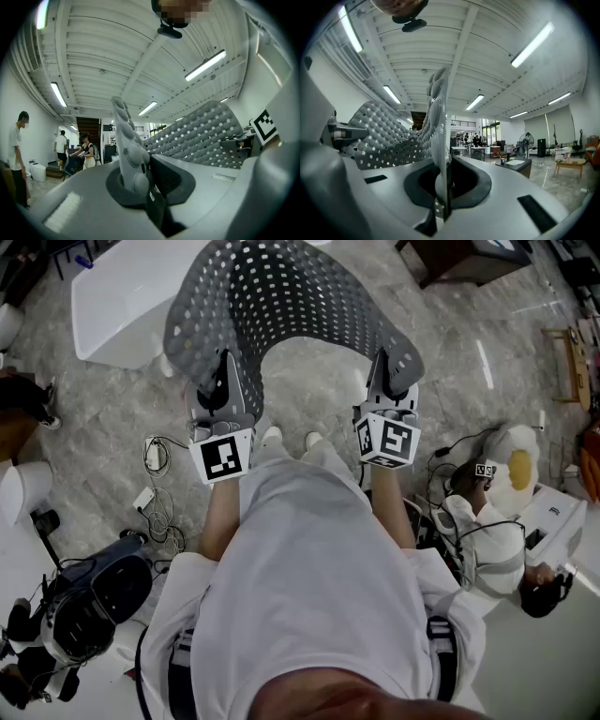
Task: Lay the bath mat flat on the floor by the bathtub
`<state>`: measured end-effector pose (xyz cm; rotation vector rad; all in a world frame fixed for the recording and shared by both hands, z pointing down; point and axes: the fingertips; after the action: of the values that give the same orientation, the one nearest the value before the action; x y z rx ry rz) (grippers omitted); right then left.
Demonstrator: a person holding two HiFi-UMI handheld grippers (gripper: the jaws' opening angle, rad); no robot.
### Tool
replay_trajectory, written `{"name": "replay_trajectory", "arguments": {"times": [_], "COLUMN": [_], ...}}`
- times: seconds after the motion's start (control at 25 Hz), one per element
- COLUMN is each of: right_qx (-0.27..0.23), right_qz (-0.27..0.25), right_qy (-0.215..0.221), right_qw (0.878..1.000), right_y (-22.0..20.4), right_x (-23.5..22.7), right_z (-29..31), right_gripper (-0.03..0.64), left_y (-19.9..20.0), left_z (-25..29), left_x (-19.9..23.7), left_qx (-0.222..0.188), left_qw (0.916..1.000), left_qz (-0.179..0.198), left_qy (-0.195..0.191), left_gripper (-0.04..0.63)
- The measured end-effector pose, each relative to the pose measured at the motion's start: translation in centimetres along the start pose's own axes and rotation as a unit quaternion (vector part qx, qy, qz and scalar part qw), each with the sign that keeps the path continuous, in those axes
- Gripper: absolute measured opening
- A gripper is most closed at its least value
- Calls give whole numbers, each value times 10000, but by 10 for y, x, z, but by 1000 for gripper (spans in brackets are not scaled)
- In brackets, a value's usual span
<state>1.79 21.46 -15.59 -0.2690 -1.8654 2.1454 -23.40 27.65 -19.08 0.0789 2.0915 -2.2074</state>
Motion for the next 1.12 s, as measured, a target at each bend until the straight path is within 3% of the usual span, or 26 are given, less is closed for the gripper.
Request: {"name": "replay_trajectory", "arguments": {"times": [0.44, 0.72, 1.12], "right_qx": [-167, 17, 126], "right_qz": [105, 198, 460], "right_qy": [57, 89, -194], "right_qw": [9998, 9998, 9987], "right_y": [7, -14, -50], "right_x": [13, -12, -59], "right_z": [-30, -49, -66], "right_gripper": [20, 21, 23], "left_y": [-3, -33, -47], "left_z": [-13, -24, -17], "left_x": [-8, -27, -59], "left_qx": [29, 510, 644], "left_qw": [9995, 9972, 9928], "left_qz": [100, 414, 803], "left_qy": [-287, -368, -617], "left_gripper": [14, 18, 22]}}
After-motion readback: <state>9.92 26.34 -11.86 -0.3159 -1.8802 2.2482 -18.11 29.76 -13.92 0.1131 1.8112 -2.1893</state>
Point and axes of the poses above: the fingertips, and each gripper's own axes: z forward along the fingers, x to its left, y out of its top, and after that the axes turned 7 degrees about x, right-handed
